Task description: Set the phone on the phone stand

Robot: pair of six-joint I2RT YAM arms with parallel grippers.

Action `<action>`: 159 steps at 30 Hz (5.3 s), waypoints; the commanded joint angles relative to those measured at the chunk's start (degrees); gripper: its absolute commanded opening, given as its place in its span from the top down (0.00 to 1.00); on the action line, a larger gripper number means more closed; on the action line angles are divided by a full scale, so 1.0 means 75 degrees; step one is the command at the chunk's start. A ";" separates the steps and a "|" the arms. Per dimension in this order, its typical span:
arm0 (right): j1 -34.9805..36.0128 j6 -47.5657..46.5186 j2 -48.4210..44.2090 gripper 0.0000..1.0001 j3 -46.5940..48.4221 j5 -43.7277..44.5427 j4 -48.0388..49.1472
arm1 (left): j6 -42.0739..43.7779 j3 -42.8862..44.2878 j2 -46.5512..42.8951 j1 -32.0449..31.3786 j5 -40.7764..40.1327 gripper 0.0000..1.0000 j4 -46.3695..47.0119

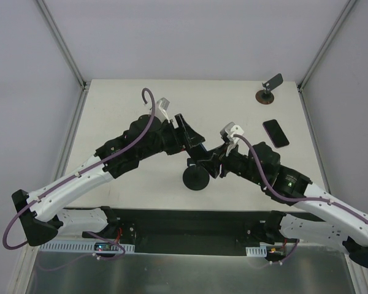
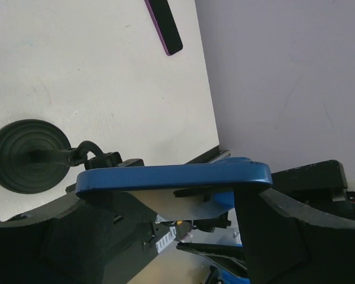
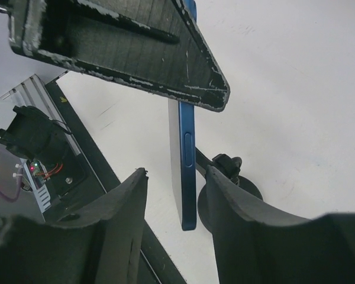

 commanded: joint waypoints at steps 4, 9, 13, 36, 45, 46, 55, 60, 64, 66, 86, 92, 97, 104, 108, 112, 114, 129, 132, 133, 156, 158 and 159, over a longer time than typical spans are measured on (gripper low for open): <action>0.0058 0.0218 0.0178 0.60 0.0038 0.0428 0.0636 | -0.0866 0.0077 -0.0079 0.0166 0.0906 1.00 0.1005; 0.0058 0.0323 0.0319 0.69 0.0167 0.0299 0.0636 | -0.1042 -0.0053 0.0015 0.0271 0.1445 1.00 0.1311; 0.0058 0.0382 0.0168 0.98 0.0167 0.0322 0.0624 | -0.0797 -0.0321 -0.0066 0.0354 0.1879 1.00 0.1895; -0.0809 0.2210 -0.1908 0.99 0.0366 -0.2595 0.0835 | -0.0136 -0.2913 -0.0797 0.0799 0.5157 0.05 1.0059; -0.0867 0.2374 -0.1732 0.99 0.0285 -0.2994 0.1198 | -0.1101 -0.1975 0.0507 0.0776 0.6016 0.50 1.2011; -0.0868 0.2374 -0.1743 1.00 0.0261 -0.2982 0.1245 | -0.1031 -0.1928 0.0519 0.0729 0.6086 0.53 1.1883; -0.0961 0.2409 -0.1615 1.00 0.0026 -0.2795 0.1655 | -0.0211 -0.1624 0.0402 0.0518 0.5970 0.69 1.0652; -0.0961 0.2456 -0.1415 1.00 0.0038 -0.2865 0.1819 | 0.0001 -0.1529 0.0367 0.0471 0.5899 0.79 1.0253; -0.0961 0.2445 -0.1310 1.00 0.0015 -0.2830 0.1890 | 0.0059 -0.1552 0.0308 0.0459 0.5806 0.97 1.0124; -0.0973 0.2410 -0.1228 1.00 0.0015 -0.2842 0.1902 | 0.0188 -0.1564 0.0191 0.0459 0.5724 0.93 0.9914; -0.0868 0.1704 -0.0783 0.33 0.0682 -0.0158 -0.3465 | 0.4899 0.0076 -0.2246 0.0471 0.3016 1.00 0.1101; -0.0376 0.2163 0.0212 0.47 0.1103 0.0825 -0.3652 | 0.4747 -0.0181 -0.2399 0.0471 0.3192 1.00 0.1065; -0.0200 0.2409 0.1020 0.40 0.1433 0.1656 -0.3852 | 0.4688 -0.0158 -0.2270 0.0471 0.3484 1.00 0.1076; -0.0200 0.2292 0.1736 0.45 0.1597 0.1459 -0.3326 | 0.4759 -0.0322 -0.2212 0.0471 0.3532 1.00 0.1135; -0.0188 0.2210 0.2006 0.52 0.1679 0.1518 -0.3219 | 0.4607 -0.0532 -0.2153 0.0471 0.3789 1.00 0.1322; -0.0200 0.2082 0.2217 0.60 0.1784 0.1576 -0.3184 | 0.4314 -0.0779 -0.2083 0.0459 0.4164 1.00 0.1755; -0.0200 0.2046 0.2264 0.63 0.1831 0.1588 -0.3172 | 0.4278 -0.0872 -0.2059 0.0425 0.4258 1.00 0.1943; -0.0352 0.1777 0.2428 0.99 0.1913 0.1541 -0.3231 | 0.5459 -0.1107 -0.1626 -0.0524 0.4141 1.00 0.2190; -0.0445 0.1648 0.2394 0.99 0.1913 0.1413 -0.3255 | 0.5893 -0.1212 -0.1486 -0.0899 0.4644 1.00 0.2716; -0.0481 0.1532 0.2382 1.00 0.1902 0.1227 -0.3220 | 0.5988 -0.1271 -0.1439 -0.0946 0.4808 1.00 0.2891; -0.2508 -0.1012 0.2393 0.99 0.1374 -0.4318 -0.2387 | 0.8379 -0.0076 0.1338 -0.0034 0.9203 1.00 0.3597; -0.2566 -0.1059 0.2428 1.00 0.1374 -0.4482 -0.2376 | 0.8403 -0.0006 0.1456 0.0061 0.9309 1.00 0.3596; -0.2602 -0.1082 0.2463 0.99 0.1374 -0.4505 -0.2352 | 0.8426 0.0029 0.1584 0.0142 0.9379 1.00 0.3585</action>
